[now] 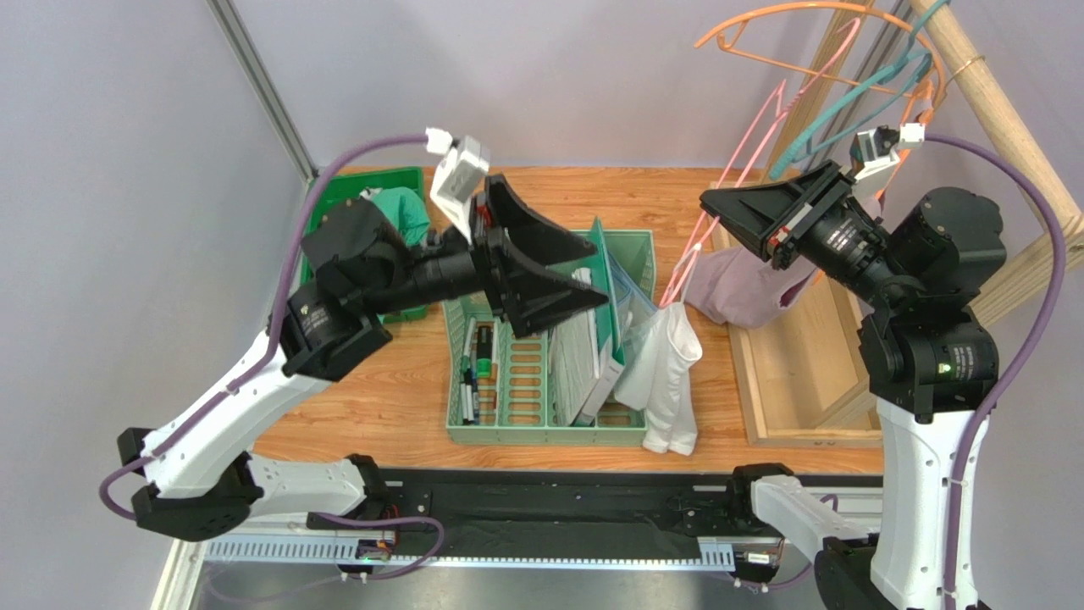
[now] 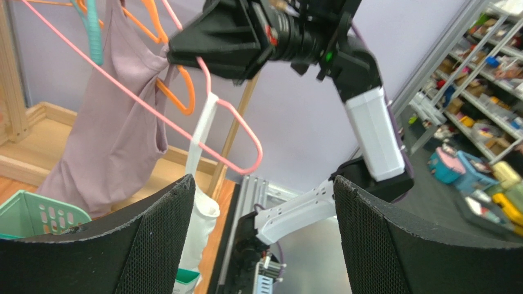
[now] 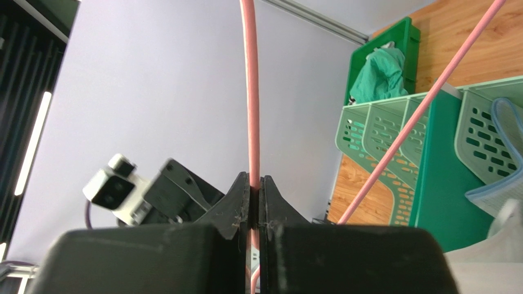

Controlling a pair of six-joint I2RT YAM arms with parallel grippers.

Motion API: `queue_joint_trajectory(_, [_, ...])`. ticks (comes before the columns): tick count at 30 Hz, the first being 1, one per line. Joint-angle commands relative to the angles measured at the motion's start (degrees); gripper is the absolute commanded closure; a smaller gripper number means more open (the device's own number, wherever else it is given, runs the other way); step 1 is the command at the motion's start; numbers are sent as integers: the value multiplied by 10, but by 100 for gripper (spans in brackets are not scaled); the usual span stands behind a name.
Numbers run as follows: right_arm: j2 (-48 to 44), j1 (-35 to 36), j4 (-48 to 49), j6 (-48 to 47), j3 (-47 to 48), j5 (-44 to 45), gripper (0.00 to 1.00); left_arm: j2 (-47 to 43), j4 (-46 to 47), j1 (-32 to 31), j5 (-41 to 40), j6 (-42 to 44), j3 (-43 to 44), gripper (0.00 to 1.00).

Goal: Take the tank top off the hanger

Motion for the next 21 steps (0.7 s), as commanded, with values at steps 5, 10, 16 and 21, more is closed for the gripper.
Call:
queue_joint_trajectory(5, [8,1,15,69,64,41,100,42,73,-123,-184,212,-68,9])
queue_joint_trajectory(10, [10,0,17,80,91,44,100,64,117,-125,-204,223,-96,9])
queue_joint_trajectory(16, [11,1,30,94,104,43,100,83,187,-125,-172,177,-121,8])
queue_joint_trajectory(21, [12,2,36,97,112,42,100,112,151,-125,-176,165,-94,15])
